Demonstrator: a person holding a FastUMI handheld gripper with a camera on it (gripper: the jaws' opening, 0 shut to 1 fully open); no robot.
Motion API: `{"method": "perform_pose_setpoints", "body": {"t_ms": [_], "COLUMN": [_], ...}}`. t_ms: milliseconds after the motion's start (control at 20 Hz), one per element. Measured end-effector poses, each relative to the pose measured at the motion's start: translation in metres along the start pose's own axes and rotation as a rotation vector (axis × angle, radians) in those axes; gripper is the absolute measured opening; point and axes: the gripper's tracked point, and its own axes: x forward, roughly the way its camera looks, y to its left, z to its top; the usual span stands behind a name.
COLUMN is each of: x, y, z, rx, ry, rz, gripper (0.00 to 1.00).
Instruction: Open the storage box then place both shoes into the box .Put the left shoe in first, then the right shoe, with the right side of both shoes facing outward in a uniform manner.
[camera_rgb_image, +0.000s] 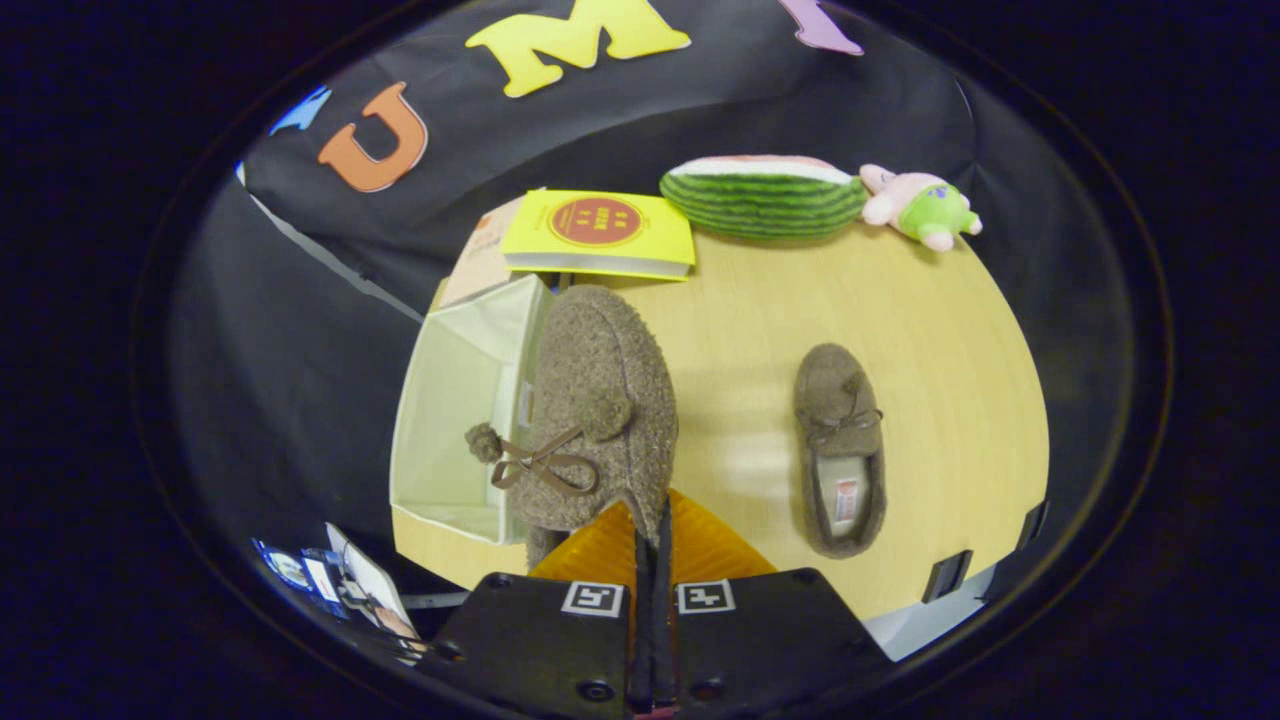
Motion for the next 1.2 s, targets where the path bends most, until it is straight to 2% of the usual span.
{"method": "perform_pose_setpoints", "body": {"t_ms": [350, 600, 800, 950, 1200], "x": [0.001, 0.03, 0.055, 0.074, 0.112], "y": [0.066, 0.106, 0.147, 0.166, 0.193], "z": [0.022, 0.039, 0.049, 0.055, 0.039], "rx": [-0.01, 0.021, 0.078, 0.091, 0.104], "ry": [-0.017, -0.069, -0.098, -0.134, -0.091], "rz": [0.016, 0.009, 0.079, 0.082, 0.091], "gripper": [0.06, 0.06, 0.06, 0.06, 0.06]}}
